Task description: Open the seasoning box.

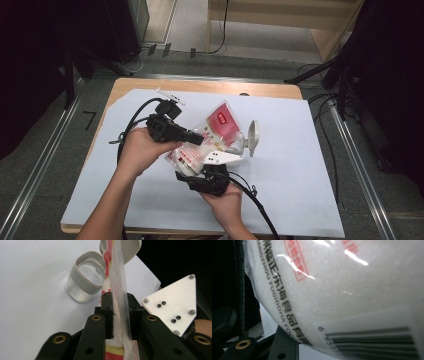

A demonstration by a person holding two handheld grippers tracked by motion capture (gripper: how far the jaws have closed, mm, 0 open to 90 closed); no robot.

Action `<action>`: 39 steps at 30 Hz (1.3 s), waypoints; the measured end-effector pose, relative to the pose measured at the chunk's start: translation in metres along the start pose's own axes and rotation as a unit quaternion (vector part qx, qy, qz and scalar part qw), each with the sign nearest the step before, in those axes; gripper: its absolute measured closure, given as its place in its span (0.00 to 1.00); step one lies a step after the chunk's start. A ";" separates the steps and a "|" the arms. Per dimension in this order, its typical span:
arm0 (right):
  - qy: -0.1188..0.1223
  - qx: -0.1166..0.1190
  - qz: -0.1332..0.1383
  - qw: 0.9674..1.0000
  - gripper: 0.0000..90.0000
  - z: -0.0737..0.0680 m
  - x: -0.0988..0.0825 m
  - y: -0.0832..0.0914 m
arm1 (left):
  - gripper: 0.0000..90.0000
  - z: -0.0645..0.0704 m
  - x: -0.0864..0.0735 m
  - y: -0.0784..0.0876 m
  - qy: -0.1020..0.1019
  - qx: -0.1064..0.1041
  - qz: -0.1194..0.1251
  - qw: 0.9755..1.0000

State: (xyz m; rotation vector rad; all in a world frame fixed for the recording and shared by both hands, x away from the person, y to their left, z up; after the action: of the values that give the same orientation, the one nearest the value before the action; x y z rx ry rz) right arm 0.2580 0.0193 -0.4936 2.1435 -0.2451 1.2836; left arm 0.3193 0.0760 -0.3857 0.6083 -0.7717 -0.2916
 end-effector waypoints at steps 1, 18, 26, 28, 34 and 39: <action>0.006 -0.003 -0.003 1.000 0.67 -0.001 0.000 0.000 | 0.94 0.000 0.000 0.000 -0.005 0.006 -0.002 1.000; 0.031 0.005 0.000 1.000 0.67 -0.021 0.018 -0.004 | 0.96 0.011 0.011 0.004 -0.004 0.027 0.045 0.999; 0.019 0.026 -0.004 0.999 0.68 -0.019 0.022 0.000 | 0.91 0.011 0.013 0.003 -0.011 0.023 0.039 0.999; 0.024 0.023 -0.004 0.999 0.68 -0.019 0.023 0.001 | 0.94 0.011 0.012 0.005 -0.016 0.026 0.034 0.999; 0.058 0.021 -0.027 0.998 0.67 -0.019 0.022 0.000 | 0.98 0.006 0.012 0.006 0.009 0.017 0.034 0.999; 0.054 0.028 -0.034 0.998 0.66 -0.018 0.025 -0.002 | 0.97 0.003 0.016 0.006 0.012 0.023 0.033 0.999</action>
State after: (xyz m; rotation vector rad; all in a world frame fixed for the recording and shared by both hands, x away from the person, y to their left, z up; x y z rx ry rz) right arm 0.2589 0.0352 -0.4672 2.1031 -0.0914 1.3769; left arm 0.3281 0.0720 -0.3716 0.6282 -0.7752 -0.2065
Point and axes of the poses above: each handheld gripper's, and its own axes: y roughly backward along the jaws, x roughly out of its top, z roughly to its right, the point moved 7 cm from there along -y, roughly forward along the jaws, and after that the axes turned 9 degrees about -x, right-handed, at the moved point
